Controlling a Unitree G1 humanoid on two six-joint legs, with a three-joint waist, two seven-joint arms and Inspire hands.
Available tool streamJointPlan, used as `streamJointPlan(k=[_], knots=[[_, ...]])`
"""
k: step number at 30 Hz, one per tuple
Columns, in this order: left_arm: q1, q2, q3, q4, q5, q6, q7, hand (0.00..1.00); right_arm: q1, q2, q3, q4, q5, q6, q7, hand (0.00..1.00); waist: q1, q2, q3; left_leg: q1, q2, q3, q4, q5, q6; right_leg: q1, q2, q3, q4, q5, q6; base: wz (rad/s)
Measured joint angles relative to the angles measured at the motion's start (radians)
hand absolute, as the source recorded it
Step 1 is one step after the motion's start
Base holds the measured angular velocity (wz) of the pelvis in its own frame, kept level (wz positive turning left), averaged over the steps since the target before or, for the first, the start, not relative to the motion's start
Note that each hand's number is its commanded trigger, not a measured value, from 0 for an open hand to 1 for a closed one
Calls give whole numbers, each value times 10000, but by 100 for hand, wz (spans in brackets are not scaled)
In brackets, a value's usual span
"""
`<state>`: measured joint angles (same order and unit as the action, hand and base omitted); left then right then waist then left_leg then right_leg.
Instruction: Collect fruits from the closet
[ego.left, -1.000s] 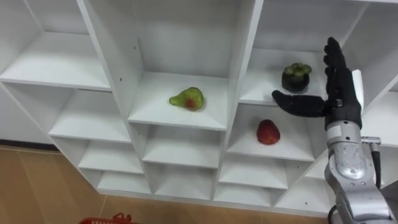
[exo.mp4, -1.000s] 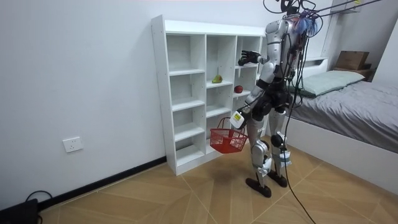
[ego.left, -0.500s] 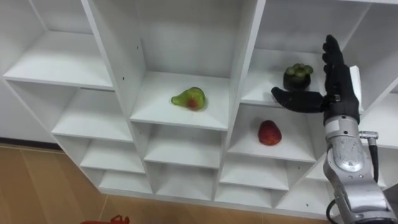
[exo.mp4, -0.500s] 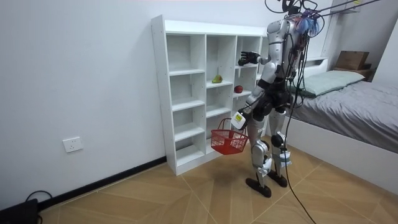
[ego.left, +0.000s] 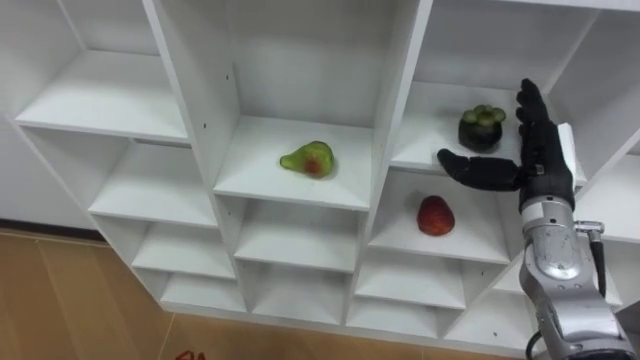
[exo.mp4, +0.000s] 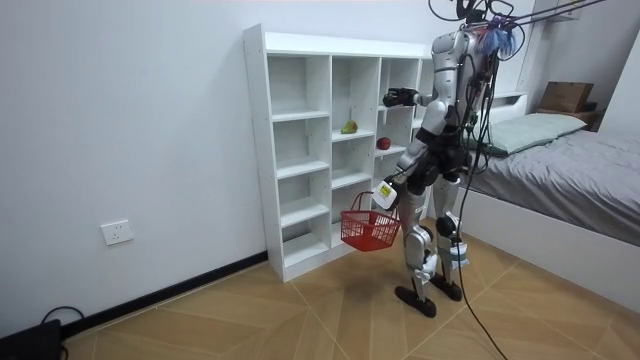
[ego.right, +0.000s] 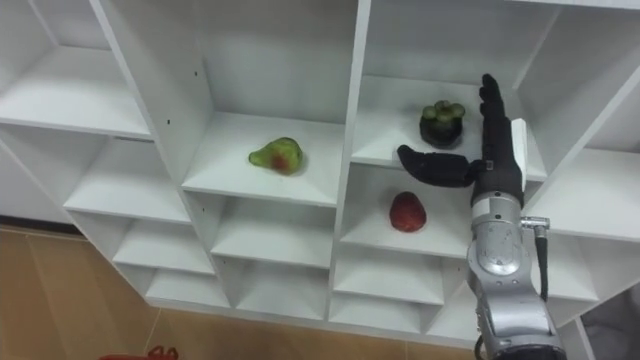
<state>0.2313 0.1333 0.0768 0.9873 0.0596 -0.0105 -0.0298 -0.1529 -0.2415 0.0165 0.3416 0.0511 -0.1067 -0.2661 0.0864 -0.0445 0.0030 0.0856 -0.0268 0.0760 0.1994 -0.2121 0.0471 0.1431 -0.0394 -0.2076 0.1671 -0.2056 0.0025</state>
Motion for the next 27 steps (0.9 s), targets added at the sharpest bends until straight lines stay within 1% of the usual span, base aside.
streamJointPlan(k=[5, 15, 19, 20, 21, 22, 23, 25, 27], knots=[[8, 0, 7, -3, 4, 80, 3, 100, -4, -4, -17, 20, -270, 0, 181, 0, -8, 17, 12, -48, -10, -5, -6, 5, 10, 3, -8, 12, 17, 5, 7, 0], [0, 4, -2, -79, 8, 178, -20, 100, -65, -20, -15, 109, -332, -18, 286, 0, -30, 27, 18, -61, -17, -22, -26, 5, 11, -1, -10, 6, 17, 5, 8, 0], [-1, 10, -20, -121, -29, 201, -15, 100, -224, -23, 12, 420, -418, -51, 302, 0, -31, 57, 38, -70, -17, -46, -39, 4, 12, -2, -6, 7, 29, 7, 10, 0], [5, 8, -27, -194, -51, 242, -17, 100, -249, -24, 12, 480, -437, -49, 304, 24, -24, 55, 37, -72, -17, -46, -62, 4, 12, -6, -7, 7, 33, 8, 10, 0], [9, 5, -30, -230, -63, 260, -19, 100, -251, -25, 12, 483, -441, -45, 308, 52, -20, 54, 36, -72, -17, -46, -69, 4, 13, -8, -7, 7, 34, 8, 10, 0], [8, 3, -35, -265, -69, 263, -21, 100, -251, -25, 12, 491, -446, -39, 330, 64, -16, 52, 34, -72, -17, -46, -72, 6, 16, -9, -6, 9, 35, 11, 11, 0], [5, 3, -38, -268, -69, 264, -20, 100, -251, -26, 12, 496, -474, -35, 375, 100, -18, 52, 29, -72, -17, -45, -74, 7, 17, -8, -6, 13, 36, 14, 11, 0], [4, 2, -46, -268, -70, 267, -18, 100, -256, -73, 4, 512, -562, -29, 356, 100, -19, 51, 20, -69, -19, -43, -81, 8, 19, -8, -6, 17, 36, 15, 12, 0], [5, 3, -50, -268, -72, 272, -14, 100, -325, -262, 2, 542, -575, -10, 316, 100, -18, 49, 14, -68, -20, -38, -90, 9, 20, -6, -6, 24, 36, 15, 13, 0]])
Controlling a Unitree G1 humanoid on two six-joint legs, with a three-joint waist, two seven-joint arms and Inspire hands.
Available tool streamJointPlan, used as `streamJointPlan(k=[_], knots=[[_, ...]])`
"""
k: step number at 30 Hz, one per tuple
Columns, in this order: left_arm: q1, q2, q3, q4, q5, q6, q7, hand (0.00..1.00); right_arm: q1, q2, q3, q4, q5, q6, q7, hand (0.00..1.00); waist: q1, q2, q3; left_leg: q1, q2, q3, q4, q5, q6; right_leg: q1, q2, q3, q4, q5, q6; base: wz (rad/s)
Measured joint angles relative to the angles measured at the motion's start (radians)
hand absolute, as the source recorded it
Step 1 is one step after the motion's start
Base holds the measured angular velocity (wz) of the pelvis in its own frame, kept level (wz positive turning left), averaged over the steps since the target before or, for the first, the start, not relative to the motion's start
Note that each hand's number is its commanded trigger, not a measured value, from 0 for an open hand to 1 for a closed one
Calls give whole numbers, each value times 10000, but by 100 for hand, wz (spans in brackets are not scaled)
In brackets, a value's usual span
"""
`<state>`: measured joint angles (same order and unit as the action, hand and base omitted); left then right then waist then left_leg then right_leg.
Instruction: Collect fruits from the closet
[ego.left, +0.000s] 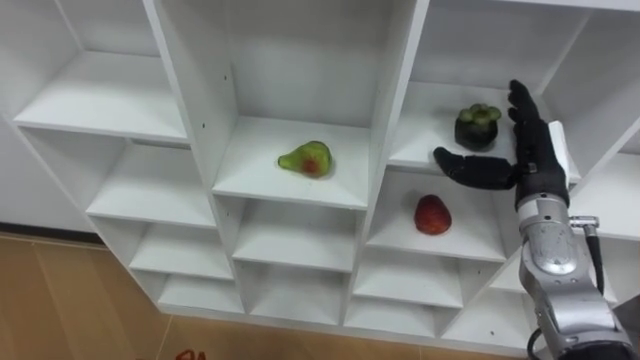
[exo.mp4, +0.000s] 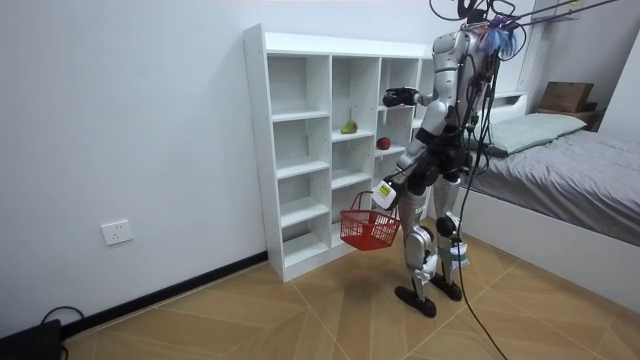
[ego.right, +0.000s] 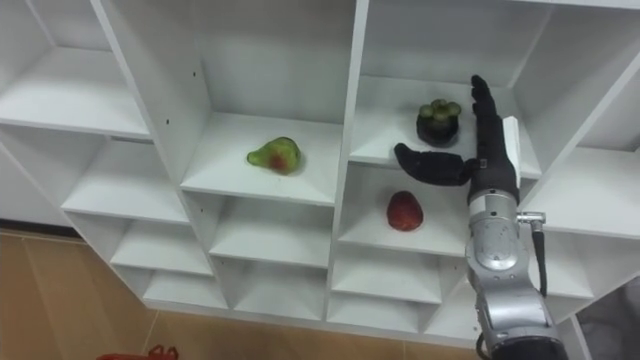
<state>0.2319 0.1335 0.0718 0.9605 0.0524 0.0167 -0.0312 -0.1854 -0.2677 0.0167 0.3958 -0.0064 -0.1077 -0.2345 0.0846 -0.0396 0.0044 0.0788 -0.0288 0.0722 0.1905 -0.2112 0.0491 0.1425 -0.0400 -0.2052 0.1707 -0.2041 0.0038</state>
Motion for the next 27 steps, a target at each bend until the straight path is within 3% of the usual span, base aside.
streamJointPlan(k=[7, 27], knots=[[4, 2, 0, -35, 5, 17, -15, 100, -402, -421, -58, 287, -227, 122, -105, 100, 30, -53, -41, 9, 5, 10, 4, 8, -9, -1, 24, 7, -26, 0, 0, 0], [-59, 34, -182, -198, -12, 32, -14, 100, -564, -430, 201, 441, -347, 4, -121, 100, 46, -48, -26, 17, 2, 4, -33, 9, -11, 27, 20, 24, -158, 6, 1, 0]])
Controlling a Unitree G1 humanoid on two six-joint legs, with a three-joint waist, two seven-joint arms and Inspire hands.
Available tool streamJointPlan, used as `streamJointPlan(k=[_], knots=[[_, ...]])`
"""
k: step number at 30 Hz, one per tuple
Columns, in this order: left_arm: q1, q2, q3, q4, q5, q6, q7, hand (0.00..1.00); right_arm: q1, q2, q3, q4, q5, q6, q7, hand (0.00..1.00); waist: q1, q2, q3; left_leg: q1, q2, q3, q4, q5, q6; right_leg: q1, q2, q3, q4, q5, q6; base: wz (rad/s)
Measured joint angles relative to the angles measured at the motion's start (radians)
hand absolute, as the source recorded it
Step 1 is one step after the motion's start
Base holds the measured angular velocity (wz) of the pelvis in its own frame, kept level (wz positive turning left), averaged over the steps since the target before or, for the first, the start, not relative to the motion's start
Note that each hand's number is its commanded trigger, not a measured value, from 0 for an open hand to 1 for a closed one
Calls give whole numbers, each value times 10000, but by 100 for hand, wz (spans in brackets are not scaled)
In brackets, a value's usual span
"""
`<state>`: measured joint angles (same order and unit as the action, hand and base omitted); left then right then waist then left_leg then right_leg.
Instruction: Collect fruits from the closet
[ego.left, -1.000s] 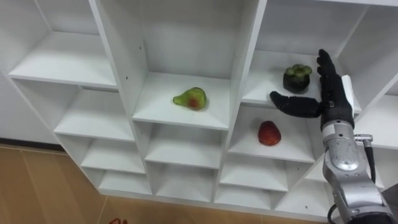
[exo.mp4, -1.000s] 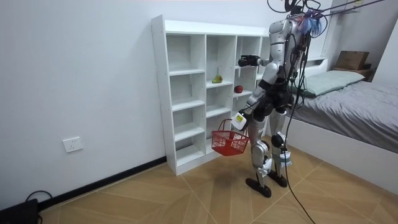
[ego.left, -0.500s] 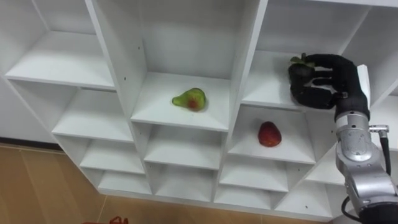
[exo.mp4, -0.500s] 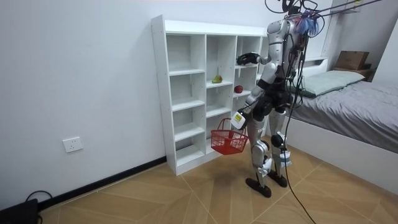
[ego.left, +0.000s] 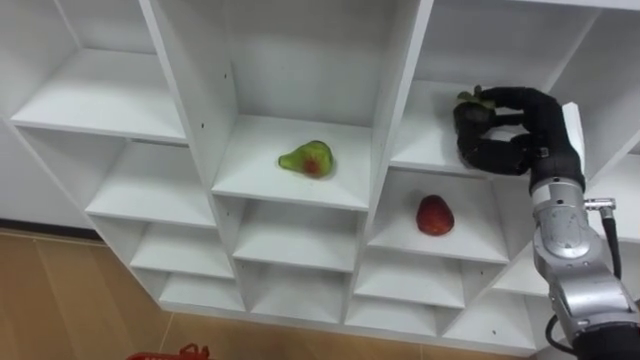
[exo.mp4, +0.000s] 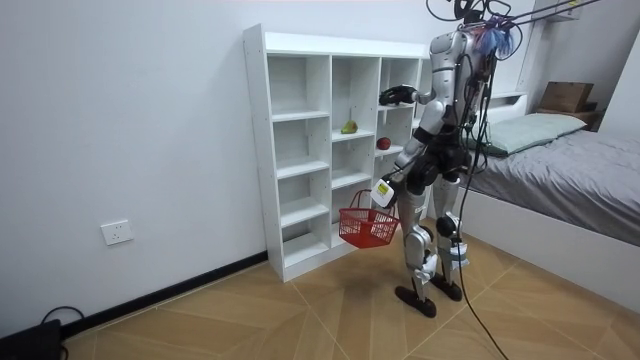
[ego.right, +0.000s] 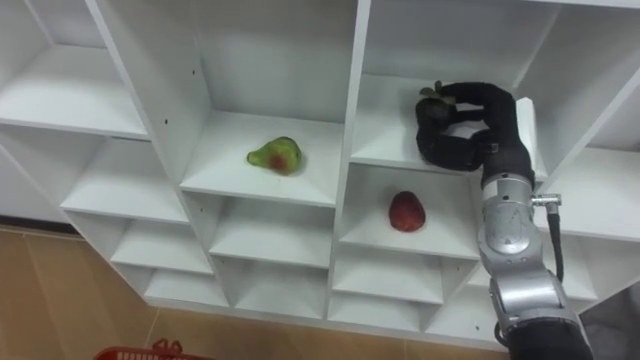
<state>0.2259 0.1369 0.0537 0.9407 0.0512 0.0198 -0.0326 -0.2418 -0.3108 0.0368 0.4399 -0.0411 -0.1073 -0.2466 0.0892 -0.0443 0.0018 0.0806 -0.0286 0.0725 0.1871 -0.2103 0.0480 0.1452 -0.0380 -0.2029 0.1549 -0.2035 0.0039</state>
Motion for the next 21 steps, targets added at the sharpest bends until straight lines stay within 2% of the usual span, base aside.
streamJointPlan(k=[7, 10, 15, 21], knots=[[-16, -4, -1, 0, 2, -1, 0, 100, 0, 5, 2, 61, 0, -130, 0, 100, -23, 10, 8, 7, -2, -9, 1, 0, 0, -4, 1, -6, -6, 0, 0, 0], [-20, -7, 5, 0, 9, -1, -13, 100, -1, 19, -14, 53, 0, -124, 2, 100, -22, 45, 29, -6, -2, -17, 0, -1, 0, -14, 3, -5, -5, 0, 0, 0], [-20, -17, 5, 5, -2, -1, -89, 100, 33, 55, -23, -210, -42, -2, 18, 100, -37, 65, 20, -27, -3, -12, -7, -1, 0, -1, 4, -2, 0, 0, 0, 0], [-36, -18, 9, 92, -195, -73, -159, 100, 195, 308, 3, -630, -64, 18, 231, 100, -71, 69, 4, -3, -3, -13, -1, 4, -2, -17, 1, 52, -12, 0, 1, 0]])
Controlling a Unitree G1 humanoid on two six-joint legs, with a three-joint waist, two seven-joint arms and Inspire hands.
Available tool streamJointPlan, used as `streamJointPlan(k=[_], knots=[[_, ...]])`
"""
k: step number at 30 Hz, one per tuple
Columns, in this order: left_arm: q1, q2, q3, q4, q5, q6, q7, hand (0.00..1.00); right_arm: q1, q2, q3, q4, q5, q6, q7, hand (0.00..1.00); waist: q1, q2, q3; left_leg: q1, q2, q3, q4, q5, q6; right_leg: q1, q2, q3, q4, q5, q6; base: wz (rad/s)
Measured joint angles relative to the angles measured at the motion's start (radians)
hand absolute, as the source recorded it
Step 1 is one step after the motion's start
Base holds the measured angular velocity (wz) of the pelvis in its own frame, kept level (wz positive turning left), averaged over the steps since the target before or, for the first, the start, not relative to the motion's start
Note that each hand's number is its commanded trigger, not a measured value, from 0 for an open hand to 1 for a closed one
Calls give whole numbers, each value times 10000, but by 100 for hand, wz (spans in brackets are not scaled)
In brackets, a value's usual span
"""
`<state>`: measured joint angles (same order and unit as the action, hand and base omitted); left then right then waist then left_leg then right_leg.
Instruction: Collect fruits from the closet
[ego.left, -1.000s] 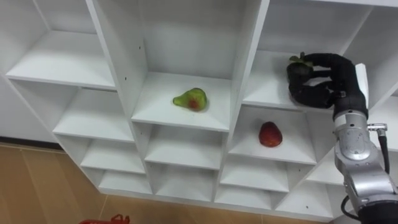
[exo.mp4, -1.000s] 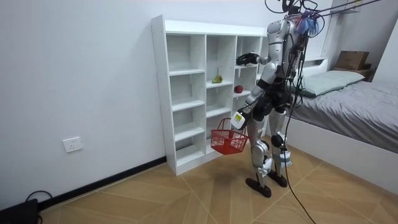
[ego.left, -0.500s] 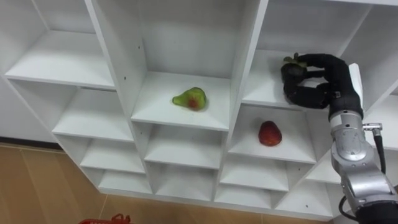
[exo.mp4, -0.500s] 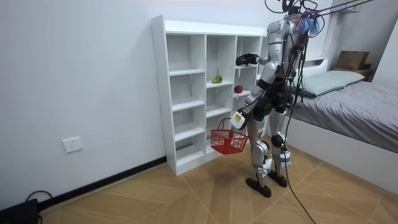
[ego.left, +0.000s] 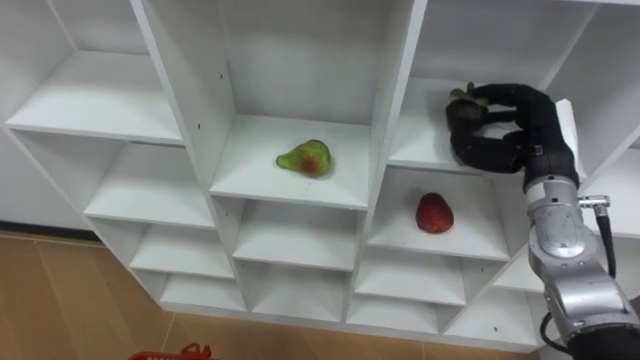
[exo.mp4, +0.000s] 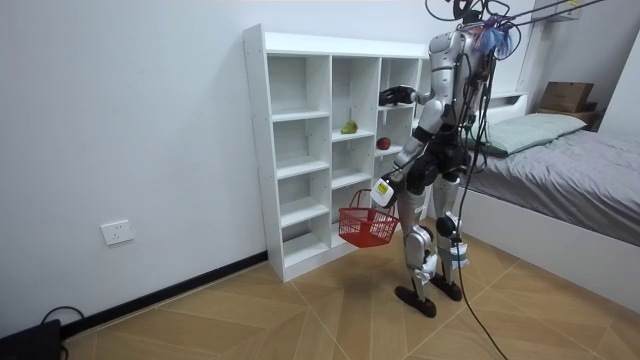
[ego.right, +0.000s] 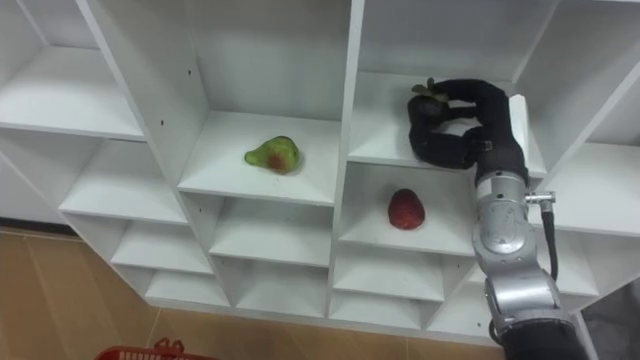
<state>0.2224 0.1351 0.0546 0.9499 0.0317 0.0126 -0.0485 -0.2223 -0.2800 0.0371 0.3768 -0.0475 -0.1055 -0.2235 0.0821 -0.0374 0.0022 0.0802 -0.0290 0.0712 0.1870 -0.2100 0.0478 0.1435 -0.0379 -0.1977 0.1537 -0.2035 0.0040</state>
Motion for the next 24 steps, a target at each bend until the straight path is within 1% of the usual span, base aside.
streamJointPlan(k=[1, 3, 5, 6, 8, 11, 16, 21, 22, 24], knots=[[-41, -1, 0, 76, -4, -48, -3, 100, 132, 67, -1, -160, 14, -4, 46, 100, -19, -27, -18, 13, -1, 13, -1, 0, 0, -6, -6, 7, -4, 0, 0, 0], [-60, -11, 13, 135, -5, -155, 7, 100, 398, 73, 0, -522, 58, -1, 229, 100, 18, -47, -28, 25, -1, 28, -2, 1, 0, -3, -7, 26, -6, 0, 0, 0], [-44, -6, 12, 142, 2, -232, 26, 100, 880, 75, 67, -1167, 42, 2, 409, 100, 51, -73, -39, 33, -2, 43, -2, 2, 3, 0, -10, 29, -6, 0, 0, 0], [-38, -6, 11, 154, 2, -261, 33, 100, 1005, 77, 105, -1344, 40, 2, 452, 100, 41, -73, -40, 38, -3, 45, -1, 2, 3, 6, -10, 32, -7, 0, 0, 0], [-60, -17, 11, 245, 2, -365, 90, 100, 1552, 77, 204, -2100, 42, -6, 660, 100, 26, -72, -38, 28, 0, 70, 0, 2, 3, -2, -9, 16, -7, 1, 0, 0], [-84, -30, 9, 317, -4, -433, 146, 100, 1989, 81, 215, -2709, -101, -6, 757, 100, -11, -50, -25, 6, 6, 94, 6, 2, 3, -21, -5, 21, -1, 11, -3, 0], [-110, -88, -3, 336, -26, -490, 226, 100, 2135, 143, 214, -3247, -245, -12, 906, 100, -212, 6, -15, -77, 21, 93, 1, 1, 5, -70, 11, 38, 15, 49, 1, 0], [-186, -134, -7, 314, -299, -500, 236, 100, 2304, 490, 191, -3791, -356, -14, 952, 100, -336, 69, -65, -67, 22, 100, 11, 1, 5, -95, 13, 37, 8, 49, 1, 0], [-248, -146, -9, 313, -427, -501, 222, 100, 2466, 505, 205, -4066, -410, -24, 952, 100, -400, 71, -98, -129, 18, 93, 22, 2, 5, -155, 11, 34, 10, 49, 1, 4], [-387, -143, -11, 317, -425, -501, 217, 100, 2605, 512, 304, -4302, -613, -42, 961, 100, -457, 83, -93, -187, 17, 125, 74, 3, 7, -190, 6, 43, 13, 49, 1, 2]])
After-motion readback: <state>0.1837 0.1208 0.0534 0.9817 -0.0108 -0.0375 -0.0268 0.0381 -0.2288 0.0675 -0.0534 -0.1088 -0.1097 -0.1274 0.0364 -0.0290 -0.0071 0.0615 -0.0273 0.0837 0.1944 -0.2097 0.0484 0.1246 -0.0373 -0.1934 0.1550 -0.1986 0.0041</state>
